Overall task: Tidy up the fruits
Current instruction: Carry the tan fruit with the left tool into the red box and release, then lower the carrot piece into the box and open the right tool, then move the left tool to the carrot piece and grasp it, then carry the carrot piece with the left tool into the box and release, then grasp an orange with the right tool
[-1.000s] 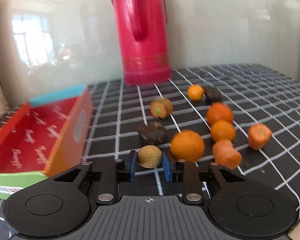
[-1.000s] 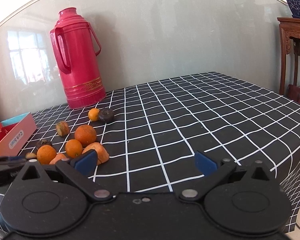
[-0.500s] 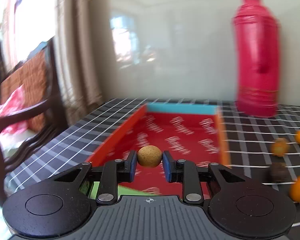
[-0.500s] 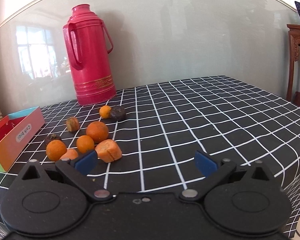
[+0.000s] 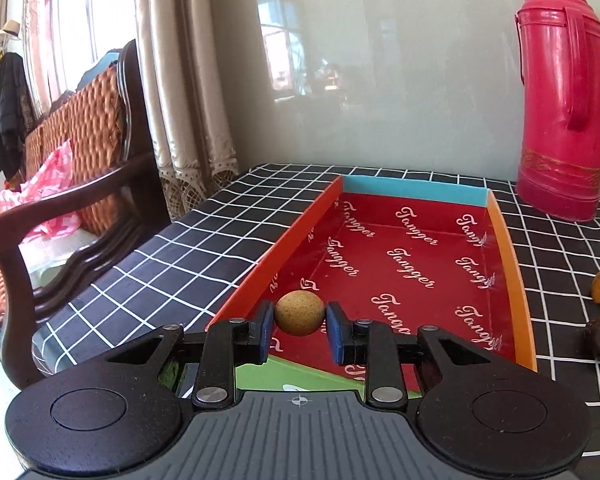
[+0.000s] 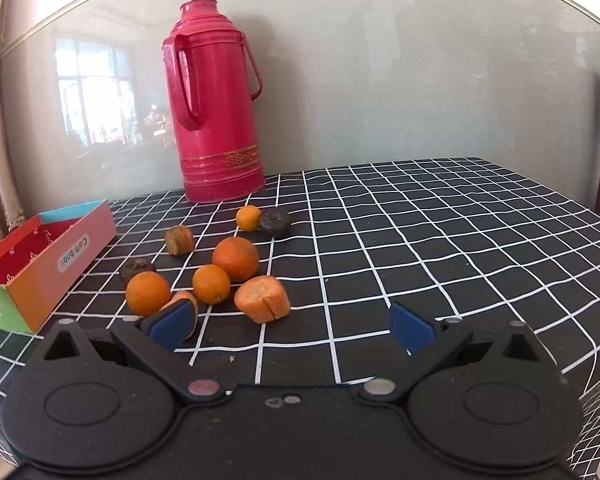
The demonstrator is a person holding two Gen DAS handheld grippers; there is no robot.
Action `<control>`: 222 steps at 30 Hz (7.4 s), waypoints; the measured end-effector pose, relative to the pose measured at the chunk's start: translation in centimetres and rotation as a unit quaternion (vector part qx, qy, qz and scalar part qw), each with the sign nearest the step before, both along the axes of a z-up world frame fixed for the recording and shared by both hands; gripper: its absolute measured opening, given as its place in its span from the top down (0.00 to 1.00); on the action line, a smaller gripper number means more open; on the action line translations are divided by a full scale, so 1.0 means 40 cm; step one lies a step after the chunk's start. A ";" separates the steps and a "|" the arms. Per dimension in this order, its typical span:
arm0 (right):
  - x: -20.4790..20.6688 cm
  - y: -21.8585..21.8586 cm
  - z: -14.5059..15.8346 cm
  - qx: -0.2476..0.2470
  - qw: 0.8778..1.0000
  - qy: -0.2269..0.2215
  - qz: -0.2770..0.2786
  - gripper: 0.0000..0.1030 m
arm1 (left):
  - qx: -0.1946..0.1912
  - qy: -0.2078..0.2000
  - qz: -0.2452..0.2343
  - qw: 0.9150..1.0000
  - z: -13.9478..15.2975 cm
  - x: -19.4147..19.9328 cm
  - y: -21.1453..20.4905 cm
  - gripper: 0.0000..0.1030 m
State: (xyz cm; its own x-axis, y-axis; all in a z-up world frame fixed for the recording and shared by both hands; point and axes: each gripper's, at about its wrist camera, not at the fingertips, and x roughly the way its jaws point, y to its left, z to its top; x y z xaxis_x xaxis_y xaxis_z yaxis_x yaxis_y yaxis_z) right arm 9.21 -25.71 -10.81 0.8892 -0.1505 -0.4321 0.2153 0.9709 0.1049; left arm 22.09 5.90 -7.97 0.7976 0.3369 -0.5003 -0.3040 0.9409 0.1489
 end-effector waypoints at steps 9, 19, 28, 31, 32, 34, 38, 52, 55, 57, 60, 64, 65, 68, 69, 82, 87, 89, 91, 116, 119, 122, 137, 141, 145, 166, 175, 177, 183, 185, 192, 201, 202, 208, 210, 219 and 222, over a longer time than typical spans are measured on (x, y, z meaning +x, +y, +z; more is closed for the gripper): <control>0.031 -0.003 0.010 0.000 1.000 -0.001 0.021 0.05 | -0.005 -0.038 -0.025 0.999 0.022 -0.045 -0.031 0.00; 0.128 0.018 0.002 -0.052 0.998 0.020 0.041 0.36 | -0.018 -0.083 -0.021 0.996 0.050 -0.097 -0.019 0.00; 0.163 0.031 -0.042 -0.058 0.996 0.053 0.044 0.74 | -0.008 -0.098 -0.021 0.995 0.058 -0.116 -0.006 0.00; 0.159 0.030 -0.040 -0.053 0.997 0.047 0.038 0.74 | -0.015 -0.095 -0.018 0.995 0.058 -0.118 0.009 0.00; 0.155 0.028 -0.034 -0.046 0.998 0.040 0.035 0.74 | -0.018 -0.095 -0.016 0.995 0.058 -0.120 0.015 0.00; 0.146 0.029 -0.015 -0.034 0.998 0.020 0.038 0.74 | -0.021 -0.096 -0.009 0.995 0.058 -0.125 0.028 0.00; 0.131 0.077 0.032 -0.017 0.996 -0.032 0.077 0.74 | -0.033 -0.095 0.009 0.995 0.060 -0.133 0.063 0.00; 0.257 0.449 0.089 -0.009 0.955 -0.049 0.292 0.74 | -0.055 -0.088 0.074 0.992 0.043 -0.184 0.202 0.00; 0.269 0.497 0.076 -0.019 0.952 -0.037 0.304 0.74 | -0.052 -0.088 0.081 0.991 0.040 -0.194 0.220 0.00; 0.279 0.520 0.064 -0.020 0.951 -0.026 0.309 0.73 | -0.053 -0.086 0.086 0.991 0.037 -0.199 0.233 0.00; 0.279 0.540 0.059 -0.021 0.950 -0.018 0.312 0.62 | -0.054 -0.083 0.091 0.991 0.034 -0.204 0.248 0.00; 0.238 0.528 0.075 -0.019 0.951 -0.053 0.305 0.32 | -0.054 -0.088 0.094 0.990 0.038 -0.206 0.255 0.00; 0.228 0.520 0.081 -0.021 0.951 -0.063 0.301 0.32 | -0.055 -0.089 0.093 0.990 0.039 -0.206 0.252 0.00; 0.210 0.483 0.092 -0.027 0.961 -0.084 0.261 0.23 | -0.053 -0.090 0.083 0.991 0.042 -0.204 0.237 0.00; 0.207 0.464 0.094 -0.024 0.965 -0.087 0.246 0.17 | -0.050 -0.092 0.078 0.991 0.043 -0.202 0.228 0.00; 0.158 0.169 0.112 -0.059 0.994 -0.085 -0.045 0.06 | -0.030 -0.115 -0.070 0.990 0.067 -0.196 0.019 0.00; 0.108 0.059 0.094 -0.068 0.984 -0.074 -0.149 0.06 | -0.015 -0.116 -0.153 0.981 0.059 -0.205 -0.117 0.00; 0.091 0.027 0.085 -0.074 0.978 -0.067 -0.181 0.06 | -0.012 -0.108 -0.189 0.976 0.049 -0.208 -0.173 0.00; 0.078 -0.002 0.078 -0.087 0.972 -0.059 -0.210 0.06 | -0.006 -0.098 -0.220 0.971 0.037 -0.211 -0.230 0.00; 0.015 -0.161 0.055 -0.032 0.969 -0.052 -0.238 0.06 | -0.013 0.005 -0.344 0.939 -0.086 -0.192 -0.536 0.58; 0.019 -0.159 0.054 -0.024 0.971 -0.050 -0.230 0.06 | -0.014 0.010 -0.345 0.939 -0.091 -0.196 -0.538 0.65; 0.021 -0.154 0.055 -0.023 0.972 -0.052 -0.226 0.06 | -0.026 0.012 -0.346 0.938 -0.090 -0.195 -0.533 0.69; 0.027 -0.120 0.064 -0.026 0.976 -0.063 -0.206 0.06 | -0.006 -0.079 -0.271 0.959 -0.027 -0.193 -0.431 0.71; 0.035 -0.096 0.066 -0.030 0.979 -0.065 -0.193 0.06 | -0.008 -0.092 -0.209 0.974 0.000 -0.165 -0.350 0.71; 0.045 -0.069 0.069 -0.034 0.982 -0.068 -0.174 0.06 | -0.021 -0.091 -0.129 0.987 0.019 -0.121 -0.247 0.71; 0.130 0.130 0.053 -0.046 0.997 -0.050 -0.048 0.06 | -0.031 -0.096 0.003 0.995 0.046 -0.136 -0.038 0.01; 0.152 0.218 0.043 -0.054 0.998 -0.044 0.008 0.06 | -0.017 -0.090 0.025 0.995 0.066 -0.179 0.067 0.01; 0.154 0.230 0.040 -0.052 0.998 -0.041 0.017 0.06 | -0.012 -0.095 0.032 0.995 0.069 -0.192 0.090 0.01; 0.166 0.266 0.028 -0.053 0.997 -0.030 0.042 0.06 | -0.013 -0.095 0.063 0.993 0.052 -0.204 0.142 0.00; 0.172 0.279 0.023 -0.053 0.997 -0.024 0.052 0.06 | -0.022 -0.093 0.067 0.993 0.049 -0.206 0.159 0.00; 0.195 0.317 0.004 -0.064 0.995 -0.004 0.077 0.29 | -0.032 -0.090 0.074 0.993 0.038 -0.210 0.171 0.00; 0.226 0.307 -0.026 -0.074 0.995 0.036 0.051 0.46 | -0.043 -0.086 0.077 0.992 0.036 -0.209 0.181 0.00; 0.228 0.302 -0.030 -0.068 0.996 0.041 0.049 0.50 | -0.045 -0.085 0.078 0.992 0.035 -0.209 0.183 0.00; 0.234 0.281 -0.042 -0.052 0.996 0.052 0.052 0.71 | -0.054 -0.082 0.082 0.992 0.032 -0.206 0.190 0.00; 0.232 0.285 -0.040 -0.057 0.996 0.050 0.053 0.71 | -0.054 -0.083 0.082 0.992 0.032 -0.207 0.190 0.00; 0.194 0.358 0.053 -0.019 0.991 -0.046 0.126 0.71 | -0.073 -0.086 0.101 0.988 0.028 -0.216 0.222 0.00; 0.204 0.414 0.082 -0.022 0.982 -0.062 0.176 0.71 | -0.073 -0.086 0.103 0.988 0.026 -0.220 0.229 0.00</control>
State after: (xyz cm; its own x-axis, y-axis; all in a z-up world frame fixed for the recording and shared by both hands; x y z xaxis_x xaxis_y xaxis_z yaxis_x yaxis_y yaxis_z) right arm 17.38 -9.17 -7.54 0.9347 0.1592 -0.3178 -0.1460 0.9871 0.0653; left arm 13.30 15.05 -6.95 0.7974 0.4346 -0.4186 -0.5000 0.8642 -0.0553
